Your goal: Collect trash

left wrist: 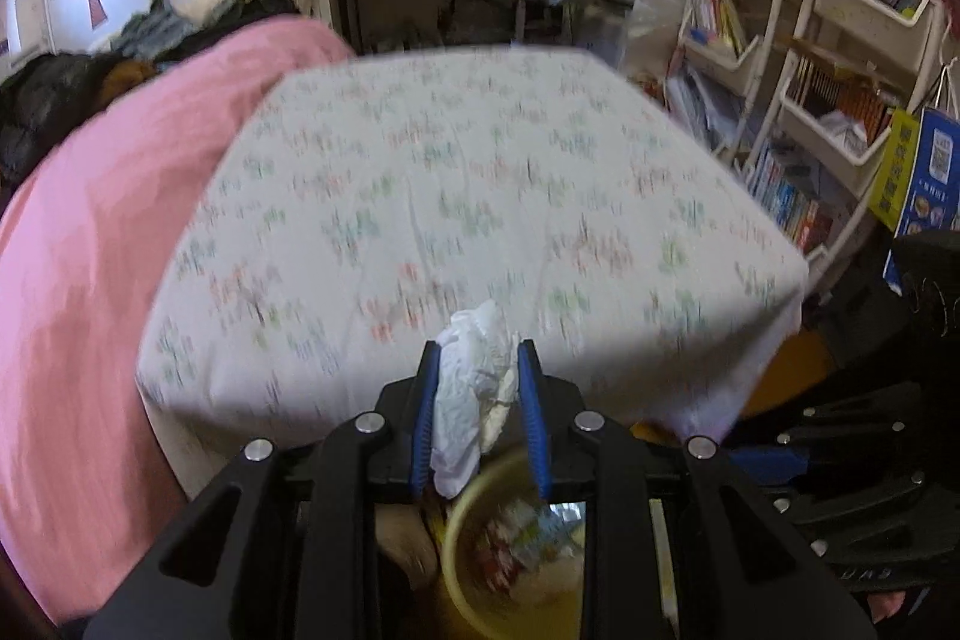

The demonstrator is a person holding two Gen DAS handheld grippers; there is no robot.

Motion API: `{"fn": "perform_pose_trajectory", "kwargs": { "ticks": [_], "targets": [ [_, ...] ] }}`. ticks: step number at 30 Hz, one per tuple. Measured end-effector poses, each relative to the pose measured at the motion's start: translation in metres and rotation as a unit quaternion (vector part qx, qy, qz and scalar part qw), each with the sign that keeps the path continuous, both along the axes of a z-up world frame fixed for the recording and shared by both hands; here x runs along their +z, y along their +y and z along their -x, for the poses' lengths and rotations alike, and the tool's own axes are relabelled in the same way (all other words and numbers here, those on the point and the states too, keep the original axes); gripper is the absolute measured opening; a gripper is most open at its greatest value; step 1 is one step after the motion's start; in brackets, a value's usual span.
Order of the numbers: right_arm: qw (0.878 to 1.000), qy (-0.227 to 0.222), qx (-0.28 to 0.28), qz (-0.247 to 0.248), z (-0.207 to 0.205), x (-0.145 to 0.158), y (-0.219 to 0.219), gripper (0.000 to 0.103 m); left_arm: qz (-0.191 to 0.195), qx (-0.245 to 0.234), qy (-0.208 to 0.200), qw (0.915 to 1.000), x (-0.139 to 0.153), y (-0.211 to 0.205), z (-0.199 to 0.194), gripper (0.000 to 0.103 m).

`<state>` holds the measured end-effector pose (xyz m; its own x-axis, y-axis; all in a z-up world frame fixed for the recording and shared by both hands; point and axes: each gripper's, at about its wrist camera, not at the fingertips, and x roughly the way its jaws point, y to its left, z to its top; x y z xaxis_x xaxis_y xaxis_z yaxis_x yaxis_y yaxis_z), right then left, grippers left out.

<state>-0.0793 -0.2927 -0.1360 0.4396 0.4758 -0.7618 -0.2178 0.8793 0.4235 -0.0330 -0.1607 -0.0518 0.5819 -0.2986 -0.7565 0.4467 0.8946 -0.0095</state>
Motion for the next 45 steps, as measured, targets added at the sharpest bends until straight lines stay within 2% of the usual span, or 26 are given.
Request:
{"fn": "perform_pose_trajectory", "kwargs": {
  "ticks": [2, 3, 6, 7, 8, 11, 13, 14, 16, 17, 19, 20, 25, 29, 34, 45],
  "targets": [
    [1.000, -0.006, -0.019, 0.012, 0.005, 0.001, -0.004, 0.044, -0.008, 0.010, 0.032, 0.9994, -0.013, 0.000, 0.005, 0.026],
    [0.999, -0.010, -0.030, 0.014, 0.006, 0.003, -0.006, 0.050, -0.007, 0.017, 0.064, 0.9978, -0.024, 0.003, 0.006, 0.027],
    [0.996, -0.030, -0.089, 0.007, 0.008, 0.010, -0.027, 0.055, -0.003, 0.013, 0.141, 0.9899, -0.047, 0.002, 0.011, 0.032],
    [0.994, -0.034, -0.102, 0.006, 0.008, 0.012, -0.031, 0.056, -0.012, 0.004, 0.159, 0.9871, -0.053, -0.001, 0.014, 0.036],
    [0.993, -0.039, -0.115, 0.006, 0.009, 0.013, -0.034, 0.059, -0.025, -0.001, 0.156, 0.9874, -0.055, -0.004, 0.018, 0.037],
    [0.986, -0.071, -0.146, 0.021, 0.013, 0.023, -0.038, 0.065, -0.041, -0.009, 0.115, 0.9924, -0.045, -0.011, 0.027, 0.054],
    [0.981, -0.101, -0.160, 0.048, 0.015, 0.033, -0.038, 0.073, -0.021, 0.000, 0.063, 0.9978, -0.027, -0.007, 0.032, 0.070],
    [0.977, -0.117, -0.167, 0.065, 0.016, 0.039, -0.036, 0.078, -0.015, 0.007, 0.041, 0.9990, -0.020, -0.005, 0.032, 0.074],
    [0.970, -0.144, -0.176, 0.092, 0.020, 0.046, -0.029, 0.083, -0.002, 0.033, -0.025, 0.9992, -0.003, 0.003, 0.035, 0.089],
    [0.967, -0.152, -0.179, 0.103, 0.018, 0.049, -0.028, 0.086, 0.000, 0.046, -0.051, 0.9976, 0.003, 0.007, 0.036, 0.092],
    [0.961, -0.168, -0.182, 0.126, 0.020, 0.053, -0.023, 0.087, 0.003, 0.074, -0.099, 0.9923, 0.012, 0.013, 0.040, 0.093],
    [0.958, -0.177, -0.180, 0.137, 0.021, 0.055, -0.019, 0.087, 0.003, 0.081, -0.107, 0.9910, 0.014, 0.013, 0.041, 0.094],
    [0.943, -0.222, -0.173, 0.176, 0.024, 0.063, -0.009, 0.087, 0.014, 0.130, -0.128, 0.9831, 0.022, 0.030, 0.036, 0.095],
    [0.935, -0.242, -0.175, 0.189, 0.027, 0.066, -0.006, 0.091, 0.028, 0.154, -0.142, 0.9774, 0.027, 0.037, 0.037, 0.095],
    [0.934, -0.240, -0.185, 0.188, 0.024, 0.065, -0.010, 0.091, 0.022, 0.168, -0.155, 0.9732, 0.030, 0.040, 0.038, 0.095],
    [0.935, -0.236, -0.177, 0.196, 0.019, 0.060, -0.005, 0.092, 0.016, 0.166, -0.180, 0.9695, 0.035, 0.040, 0.041, 0.095]
  ]
}}
